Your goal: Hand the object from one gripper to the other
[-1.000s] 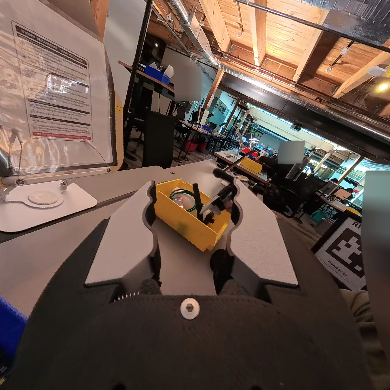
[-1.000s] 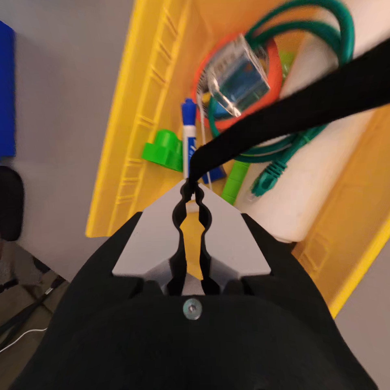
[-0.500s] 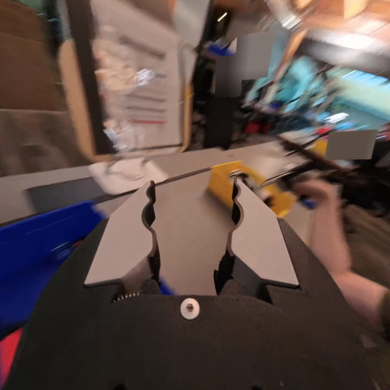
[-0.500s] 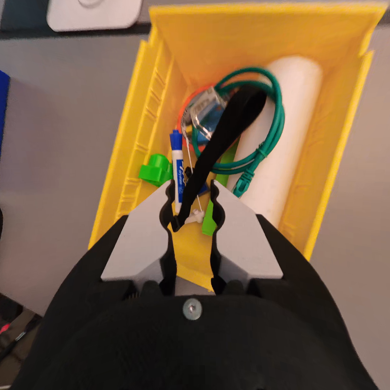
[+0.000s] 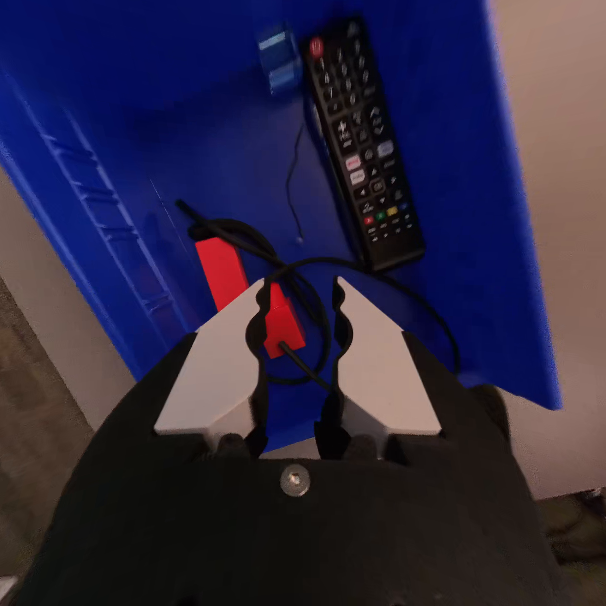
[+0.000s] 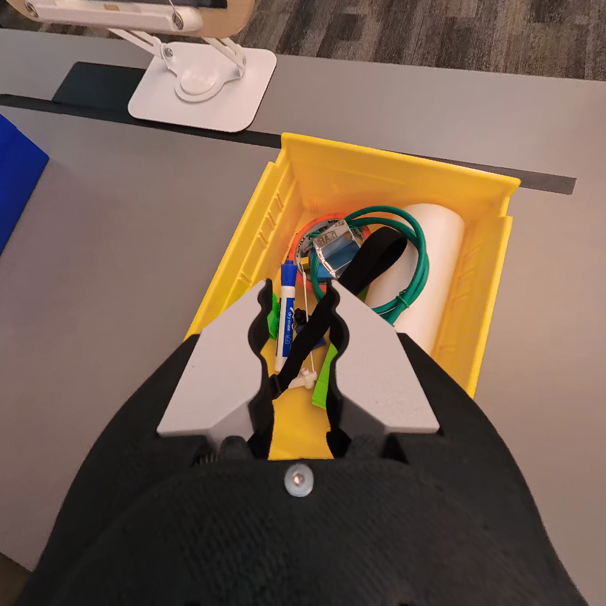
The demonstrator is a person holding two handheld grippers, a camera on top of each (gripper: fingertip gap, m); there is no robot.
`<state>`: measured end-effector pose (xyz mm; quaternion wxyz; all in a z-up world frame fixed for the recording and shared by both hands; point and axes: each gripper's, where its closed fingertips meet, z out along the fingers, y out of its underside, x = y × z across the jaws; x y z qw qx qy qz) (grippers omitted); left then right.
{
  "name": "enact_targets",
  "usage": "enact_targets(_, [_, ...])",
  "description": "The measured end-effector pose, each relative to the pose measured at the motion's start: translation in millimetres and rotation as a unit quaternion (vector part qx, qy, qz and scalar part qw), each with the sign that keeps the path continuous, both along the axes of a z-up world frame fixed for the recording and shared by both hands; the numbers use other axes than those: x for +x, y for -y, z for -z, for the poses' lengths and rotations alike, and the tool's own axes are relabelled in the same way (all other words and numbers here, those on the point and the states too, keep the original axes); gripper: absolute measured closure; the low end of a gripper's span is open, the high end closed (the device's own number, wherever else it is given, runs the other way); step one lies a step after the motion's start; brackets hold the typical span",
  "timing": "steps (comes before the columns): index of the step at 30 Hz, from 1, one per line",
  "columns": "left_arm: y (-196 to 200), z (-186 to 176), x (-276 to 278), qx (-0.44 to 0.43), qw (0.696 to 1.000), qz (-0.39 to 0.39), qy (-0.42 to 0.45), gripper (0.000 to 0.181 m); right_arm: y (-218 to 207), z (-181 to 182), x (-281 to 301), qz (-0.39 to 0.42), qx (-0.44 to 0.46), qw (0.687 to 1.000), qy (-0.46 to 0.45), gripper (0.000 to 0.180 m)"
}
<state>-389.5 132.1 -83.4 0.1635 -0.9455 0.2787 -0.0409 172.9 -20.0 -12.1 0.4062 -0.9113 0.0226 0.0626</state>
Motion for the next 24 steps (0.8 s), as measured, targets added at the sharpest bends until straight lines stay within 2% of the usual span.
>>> enact_targets(6, [-1.0, 30.6, -8.7, -0.02, 0.994, 0.073, -0.078, 0.143, -1.4, 2.1, -1.2, -0.005, -0.001, 1.0, -0.007, 0.148])
enact_targets(17, [-8.7, 48.3, -27.5, 0.007, 0.989, 0.133, -0.069, 0.144, -3.6, 2.5, -5.2, -0.014, 0.0, 1.0, -0.005, 0.149])
enact_targets(20, [-5.5, 56.6, -31.8, -0.015, 0.988, 0.132, -0.075, 0.157, -3.5, 3.1, -6.0, -0.016, -0.002, 1.0, -0.003, 0.149])
enact_targets(24, [-8.1, 44.3, -27.2, 0.003, 0.989, 0.132, -0.063, 0.171, -3.8, 2.9, -6.7, -0.018, -0.002, 1.0, 0.0, 0.149])
